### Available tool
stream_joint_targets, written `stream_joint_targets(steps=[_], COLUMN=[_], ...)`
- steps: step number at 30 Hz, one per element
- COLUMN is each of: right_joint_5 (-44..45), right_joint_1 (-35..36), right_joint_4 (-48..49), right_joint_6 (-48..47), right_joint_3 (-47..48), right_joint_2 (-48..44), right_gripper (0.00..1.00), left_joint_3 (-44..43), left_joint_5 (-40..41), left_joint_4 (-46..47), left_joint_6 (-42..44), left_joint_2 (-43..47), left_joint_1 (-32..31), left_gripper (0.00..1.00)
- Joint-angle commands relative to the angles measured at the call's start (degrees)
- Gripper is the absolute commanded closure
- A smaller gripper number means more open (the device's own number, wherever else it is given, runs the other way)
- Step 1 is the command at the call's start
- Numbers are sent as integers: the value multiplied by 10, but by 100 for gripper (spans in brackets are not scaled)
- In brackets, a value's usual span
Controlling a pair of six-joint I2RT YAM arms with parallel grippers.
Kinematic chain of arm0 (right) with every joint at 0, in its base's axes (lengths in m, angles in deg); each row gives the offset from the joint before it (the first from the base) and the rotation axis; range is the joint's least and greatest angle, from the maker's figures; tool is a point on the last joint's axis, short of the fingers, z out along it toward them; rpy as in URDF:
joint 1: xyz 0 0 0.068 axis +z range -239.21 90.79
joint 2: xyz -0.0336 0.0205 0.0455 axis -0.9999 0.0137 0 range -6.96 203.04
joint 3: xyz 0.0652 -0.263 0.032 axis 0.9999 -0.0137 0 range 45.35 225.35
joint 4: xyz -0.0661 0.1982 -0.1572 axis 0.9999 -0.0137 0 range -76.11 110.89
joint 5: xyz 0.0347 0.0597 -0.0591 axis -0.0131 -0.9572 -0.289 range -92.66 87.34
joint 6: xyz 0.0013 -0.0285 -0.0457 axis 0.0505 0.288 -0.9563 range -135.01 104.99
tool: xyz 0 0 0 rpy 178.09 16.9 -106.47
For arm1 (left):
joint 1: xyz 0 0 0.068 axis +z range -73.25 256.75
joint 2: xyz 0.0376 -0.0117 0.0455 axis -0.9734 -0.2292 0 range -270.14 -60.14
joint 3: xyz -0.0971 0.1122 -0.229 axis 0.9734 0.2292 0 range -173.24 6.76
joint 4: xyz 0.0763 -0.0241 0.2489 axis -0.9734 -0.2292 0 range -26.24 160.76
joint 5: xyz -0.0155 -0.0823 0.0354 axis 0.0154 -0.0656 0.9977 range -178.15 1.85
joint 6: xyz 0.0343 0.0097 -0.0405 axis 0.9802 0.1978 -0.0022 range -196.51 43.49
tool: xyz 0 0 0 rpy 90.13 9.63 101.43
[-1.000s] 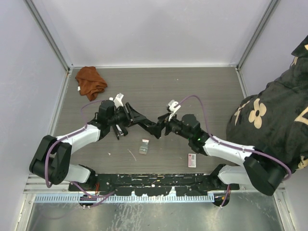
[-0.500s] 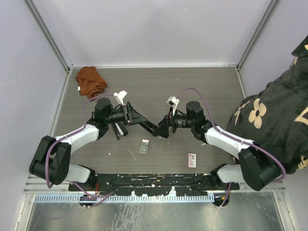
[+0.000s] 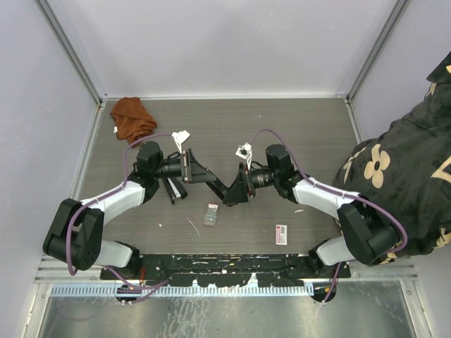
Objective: Load the staples into the stapler
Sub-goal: Close the stapler at the center of the board.
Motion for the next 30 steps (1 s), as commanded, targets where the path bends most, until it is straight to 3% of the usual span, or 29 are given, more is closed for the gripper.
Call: stream_joint_targets(steps=[1,2,3,10,11,12,13,14,15,21,23,25,30], right_joint_5=[-62,-58,-54,-32,-38,-41,-42,-44,-46,-54,-56,-58,-50], right_joint_1=[12,12,12,12,12,12,12,12,12,12,12,11,11], right_joint_4=[40,40,40,53,53,55,57,63,70,94,108,116,122], right_joint_6=[54,59,62,76,80,85,89,93,97,114,125,133,143], right_joint_3=[23,25,26,20,22,23,23,20,18,6,1,-1,0], right_joint_2=[12,16,19,12,15,16,18,18,17,11,10,9,13], right_gripper=[81,96,99,99,83,53,31,12,2,0,2,16,95], left_joint_3=[-25,-25,-25,-27,-27,-28,-29,-30,-30,-33,-33,-33,-38], left_joint_5=[-14,-14,-14,-10,-8,-7,-6,-5,-3,0,2,4,20], left_joint_4=[91,91,91,85,83,79,78,77,77,55,41,29,-24], left_joint_6=[-19,-19,-18,-19,-20,-21,-22,-24,-25,-10,1,9,55], left_joint_2=[24,25,27,29,30,30,31,32,34,42,43,45,53], left_joint_1=[2,2,2,2,3,3,2,2,2,3,3,3,3], left_gripper=[100,100,100,100,100,100,100,100,100,100,100,100,100])
